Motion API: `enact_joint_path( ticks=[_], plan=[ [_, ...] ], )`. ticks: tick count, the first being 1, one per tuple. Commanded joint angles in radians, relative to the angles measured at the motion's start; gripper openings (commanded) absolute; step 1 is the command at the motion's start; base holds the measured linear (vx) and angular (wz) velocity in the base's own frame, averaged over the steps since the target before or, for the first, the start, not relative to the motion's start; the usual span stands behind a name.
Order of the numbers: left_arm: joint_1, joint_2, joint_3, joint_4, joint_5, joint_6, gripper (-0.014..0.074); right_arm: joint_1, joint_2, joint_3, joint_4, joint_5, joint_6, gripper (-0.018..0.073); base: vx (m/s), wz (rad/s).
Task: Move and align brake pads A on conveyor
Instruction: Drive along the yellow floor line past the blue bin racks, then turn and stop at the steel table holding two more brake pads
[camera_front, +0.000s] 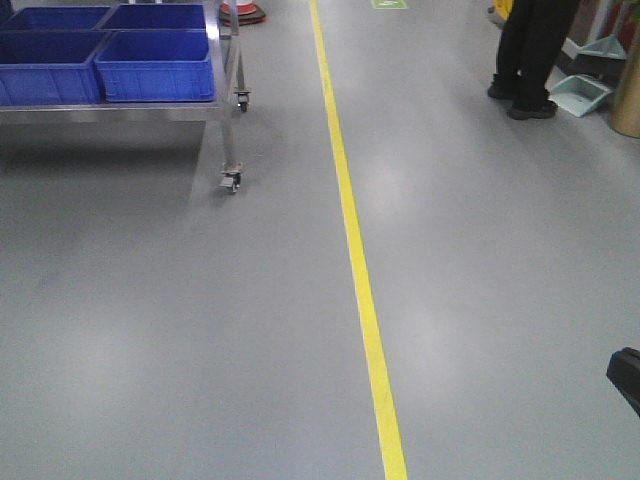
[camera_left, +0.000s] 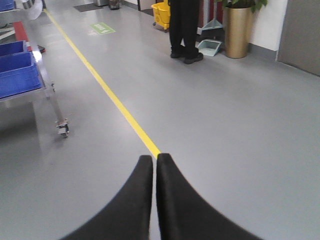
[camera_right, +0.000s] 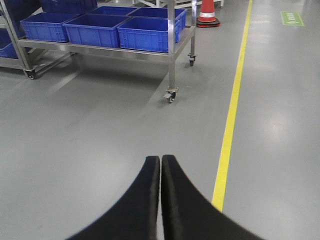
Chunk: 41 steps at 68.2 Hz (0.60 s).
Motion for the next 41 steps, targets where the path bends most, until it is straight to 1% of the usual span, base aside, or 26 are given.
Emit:
enact_joint_path(
  ticks=[1,12,25,32,41],
  plan=[
    [-0.004,0.011,-0.025,-0.012,-0.067,-0.011,-0.0007,-0.002,0.012,-0.024,0.000,-0.076,-0.002,-0.0006,0.29,0.21],
    [-0.004,0.011,-0.025,-0.012,-0.067,-0.011,-0.0007,-0.002,0.012,-0.024,0.000,-0.076,-0.002,-0.0006,0.19,0.27],
    [-0.004,0.011,-0.025,-0.012,-0.067,-0.011,-0.0007,-0.002,0.012,-0.024,0.000,-0.076,-0.002,-0.0006,0.07,0.37],
    [-0.004,0.011,-0.025,-0.012,-0.067,-0.011,-0.0007,-0.002,0.012,-0.024,0.000,-0.076,-0.002,-0.0006,0.02,0.51],
    [-0.004,0.011,-0.025,-0.012,-0.067,-0.011,-0.0007,-0.002,0.012,-0.024,0.000,-0.076,-0.002,-0.0006,-0.02,0.71]
  ],
)
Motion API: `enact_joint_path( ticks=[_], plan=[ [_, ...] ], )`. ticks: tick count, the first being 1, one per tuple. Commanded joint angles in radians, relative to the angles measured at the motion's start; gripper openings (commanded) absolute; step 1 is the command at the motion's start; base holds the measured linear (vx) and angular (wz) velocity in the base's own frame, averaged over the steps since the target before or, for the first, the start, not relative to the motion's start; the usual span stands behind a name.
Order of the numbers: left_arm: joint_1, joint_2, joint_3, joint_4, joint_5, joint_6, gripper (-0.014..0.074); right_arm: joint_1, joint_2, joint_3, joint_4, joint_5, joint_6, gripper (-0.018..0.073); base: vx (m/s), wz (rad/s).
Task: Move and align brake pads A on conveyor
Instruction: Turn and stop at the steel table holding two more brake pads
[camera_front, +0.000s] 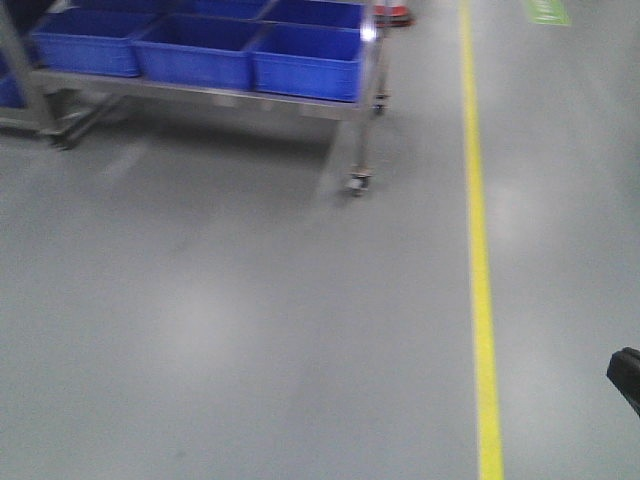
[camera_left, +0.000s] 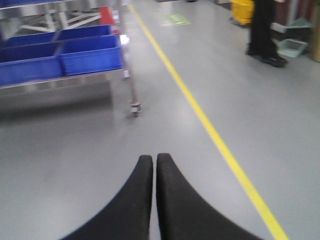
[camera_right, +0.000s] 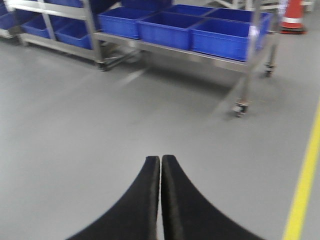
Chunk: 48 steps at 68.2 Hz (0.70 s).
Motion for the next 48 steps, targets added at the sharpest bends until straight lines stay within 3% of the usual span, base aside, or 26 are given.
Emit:
enact_joint_path(
  ticks=[1,48],
  plan=[
    [-0.004,0.011,-0.025,-0.012,-0.067,-0.011,-0.0007,-0.002,0.012,-0.024,0.000,-0.076,-0.002,-0.0006,-0.06,0.82],
    [-0.004,0.011,-0.025,-0.012,-0.067,-0.011,-0.0007,-0.002,0.012,-0.024,0.000,-0.076,-0.002,-0.0006,-0.14,0.70]
  ],
)
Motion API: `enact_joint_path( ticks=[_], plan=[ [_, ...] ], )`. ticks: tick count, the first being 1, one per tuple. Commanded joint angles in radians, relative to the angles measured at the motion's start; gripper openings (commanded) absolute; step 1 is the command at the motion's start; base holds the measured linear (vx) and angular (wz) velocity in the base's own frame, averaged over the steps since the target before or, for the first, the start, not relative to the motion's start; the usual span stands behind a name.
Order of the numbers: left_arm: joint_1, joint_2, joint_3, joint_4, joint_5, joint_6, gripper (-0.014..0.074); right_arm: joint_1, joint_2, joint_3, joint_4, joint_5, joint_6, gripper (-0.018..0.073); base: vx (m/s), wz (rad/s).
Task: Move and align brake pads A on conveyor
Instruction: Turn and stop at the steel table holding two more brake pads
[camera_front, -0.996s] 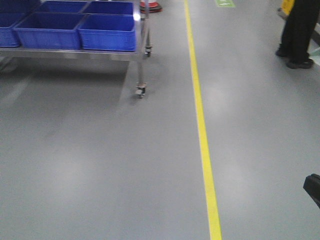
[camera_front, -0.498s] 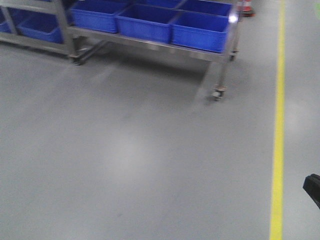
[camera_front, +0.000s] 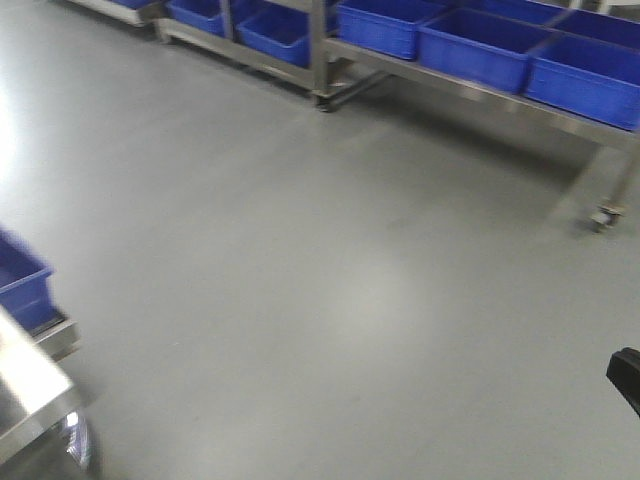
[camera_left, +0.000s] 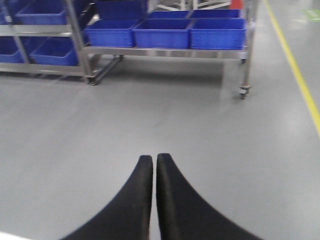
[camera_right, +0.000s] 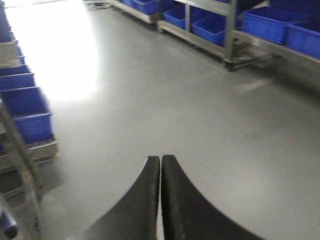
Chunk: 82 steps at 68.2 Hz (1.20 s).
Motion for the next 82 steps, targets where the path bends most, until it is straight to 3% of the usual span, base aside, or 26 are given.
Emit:
enact_joint_path(
  ticks=[1,52,82],
  plan=[
    [-0.004,0.011,-0.025,-0.012,-0.067,-0.011,-0.0007,-0.002,0.012,-0.024,0.000,-0.076,-0.002,-0.0006,-0.14,0.67],
    [-0.004,0.009,-0.025,-0.012,-0.066,-0.011,-0.0007,-0.002,0.012,-0.024,0.000,-0.076,-0.002,-0.0006,-0.05,0.76],
    [-0.004,0.009,-0.025,-0.012,-0.067,-0.011,-0.0007,-0.002,0.012,-0.024,0.000,-0.076,-0.002,-0.0006,0.13,0.39]
  ],
)
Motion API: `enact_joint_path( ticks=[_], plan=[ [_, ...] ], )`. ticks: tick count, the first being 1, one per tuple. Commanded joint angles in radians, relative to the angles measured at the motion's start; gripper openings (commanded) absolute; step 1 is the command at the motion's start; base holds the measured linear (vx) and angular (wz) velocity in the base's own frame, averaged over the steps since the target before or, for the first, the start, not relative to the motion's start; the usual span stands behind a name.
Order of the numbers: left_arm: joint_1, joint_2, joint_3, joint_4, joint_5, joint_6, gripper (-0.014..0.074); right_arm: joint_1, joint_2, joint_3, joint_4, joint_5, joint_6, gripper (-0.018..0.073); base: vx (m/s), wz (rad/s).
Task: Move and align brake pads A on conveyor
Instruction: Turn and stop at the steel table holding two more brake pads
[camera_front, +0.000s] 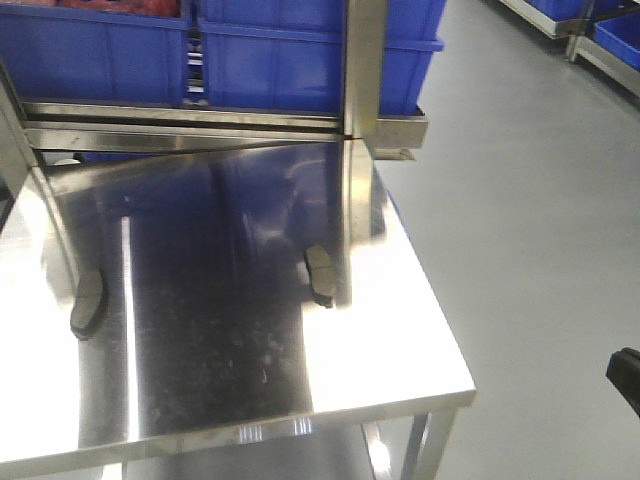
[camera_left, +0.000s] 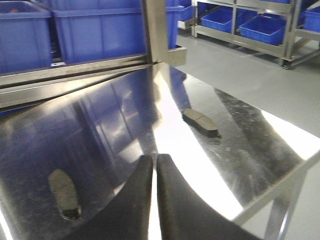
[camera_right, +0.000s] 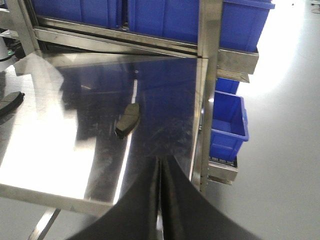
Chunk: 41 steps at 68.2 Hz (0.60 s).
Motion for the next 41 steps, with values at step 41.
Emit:
enact_joint_path(
  ticks=[41],
  plan=[
    [-0.004,0.010,-0.025,-0.012,-0.067,-0.011,-0.0007,-0.002,0.012,-0.024,0.000,-0.076,-0.002,-0.0006,0.15,0.15]
  ],
)
